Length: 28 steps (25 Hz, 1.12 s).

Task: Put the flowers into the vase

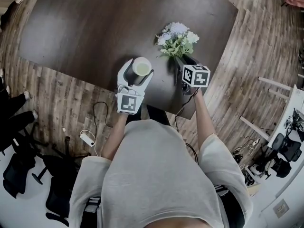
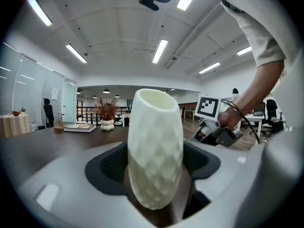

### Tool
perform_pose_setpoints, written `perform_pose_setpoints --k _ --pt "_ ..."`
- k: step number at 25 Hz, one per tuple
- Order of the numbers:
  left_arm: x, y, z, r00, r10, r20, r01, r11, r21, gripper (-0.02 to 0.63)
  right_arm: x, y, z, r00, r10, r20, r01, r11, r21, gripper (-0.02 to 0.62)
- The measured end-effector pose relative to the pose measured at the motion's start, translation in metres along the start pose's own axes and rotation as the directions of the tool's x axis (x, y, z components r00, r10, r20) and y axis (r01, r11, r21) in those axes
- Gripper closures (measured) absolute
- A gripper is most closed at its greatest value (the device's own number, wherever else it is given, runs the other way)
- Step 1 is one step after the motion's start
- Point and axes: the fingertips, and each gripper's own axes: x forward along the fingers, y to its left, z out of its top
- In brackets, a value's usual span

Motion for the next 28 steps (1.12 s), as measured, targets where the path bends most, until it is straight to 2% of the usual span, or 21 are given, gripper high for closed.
perform_pose_setpoints --k 3,7,14,17,23,28 --pt "0.001 0.0 0.004 1.0 0.002 0.007 -0.002 1.0 -0.029 0.256 0.003 0.001 0.003 1.0 0.019 -0.005 -0.019 1.0 0.011 0.437" --pt "0.002 0.0 0.002 1.0 -0.005 -0.004 0.005 1.0 -0.001 0.256 0.006 0.005 0.011 0.999 0.034 0.003 -0.034 0.999 0.027 0.445" --pt "0.004 -0.001 0.007 1.0 -0.004 0.007 0.004 1.0 -0.02 0.256 0.016 0.006 0.008 0.999 0.037 -0.035 -0.036 0.999 0.014 0.526" --pt "0.003 -0.001 0.006 1.0 -0.005 0.007 0.005 1.0 -0.023 0.256 0.016 0.01 0.009 0.998 0.059 -0.028 -0.058 0.998 0.037 0.534" --pt "0.004 -0.002 0.005 1.0 -0.004 0.01 0.005 1.0 -0.026 0.256 0.007 0.009 0.017 0.997 0.06 0.04 -0.061 0.998 0.029 0.555" --pt "0.004 0.0 0.007 1.0 -0.003 0.012 0.004 0.999 -0.043 0.256 -0.008 0.012 0.035 0.987 0.055 0.148 -0.059 0.998 0.018 0.557"
